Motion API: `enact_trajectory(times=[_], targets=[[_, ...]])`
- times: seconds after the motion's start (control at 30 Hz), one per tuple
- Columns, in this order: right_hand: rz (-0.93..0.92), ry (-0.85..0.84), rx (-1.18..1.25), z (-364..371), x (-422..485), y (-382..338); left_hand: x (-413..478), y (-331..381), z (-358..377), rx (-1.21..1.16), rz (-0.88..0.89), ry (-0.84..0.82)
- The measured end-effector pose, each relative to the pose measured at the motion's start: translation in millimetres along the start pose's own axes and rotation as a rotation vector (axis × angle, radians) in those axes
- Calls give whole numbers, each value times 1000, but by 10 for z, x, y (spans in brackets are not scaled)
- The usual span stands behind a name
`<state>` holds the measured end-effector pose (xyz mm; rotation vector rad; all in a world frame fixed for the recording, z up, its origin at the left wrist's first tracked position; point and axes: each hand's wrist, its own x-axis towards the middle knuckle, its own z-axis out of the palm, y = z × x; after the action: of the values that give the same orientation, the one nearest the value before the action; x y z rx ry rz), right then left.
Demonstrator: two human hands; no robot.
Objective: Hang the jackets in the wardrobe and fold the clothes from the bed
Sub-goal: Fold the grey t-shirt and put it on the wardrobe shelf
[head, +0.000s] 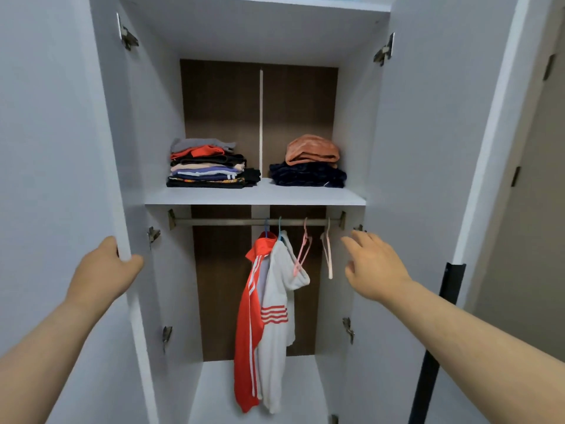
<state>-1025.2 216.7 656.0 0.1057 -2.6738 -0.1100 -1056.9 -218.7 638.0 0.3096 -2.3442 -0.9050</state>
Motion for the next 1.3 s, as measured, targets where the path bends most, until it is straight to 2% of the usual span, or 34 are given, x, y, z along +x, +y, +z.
enact_trajectory(times=[0.13,0.23,0.3,0.37,0.47,0.53,0.6,0.7,0.77,0.9,1.13,1.3], targets=[[55,157,-60,29,-40,209,17,150,133,-1,-26,-70],[39,406,-122,-22,-72,498,0,275,205,18,-1,-68],[92,582,-151,-113,-116,762,-21,321,256,22,13,-48],[179,655,-173,-170,-158,1006,-33,335,284,35,18,-30],[317,571,-105,-205,-242,1243,-14,329,319,38,6,-29],[421,430,107,-225,-279,1317,0,328,336,44,-17,-32],[445,328,391,-292,-284,1323,24,315,359,55,-32,-36],[571,331,749,-353,-238,1290,39,333,372,69,-44,-43],[688,377,863,-339,-166,1280,18,364,368,66,-32,-38],[720,447,757,-283,-107,1286,13,379,385,78,-3,-57],[671,452,642,-235,-34,998,-18,507,508,81,56,-65],[661,347,640,-247,107,750,-57,621,703,18,40,8]])
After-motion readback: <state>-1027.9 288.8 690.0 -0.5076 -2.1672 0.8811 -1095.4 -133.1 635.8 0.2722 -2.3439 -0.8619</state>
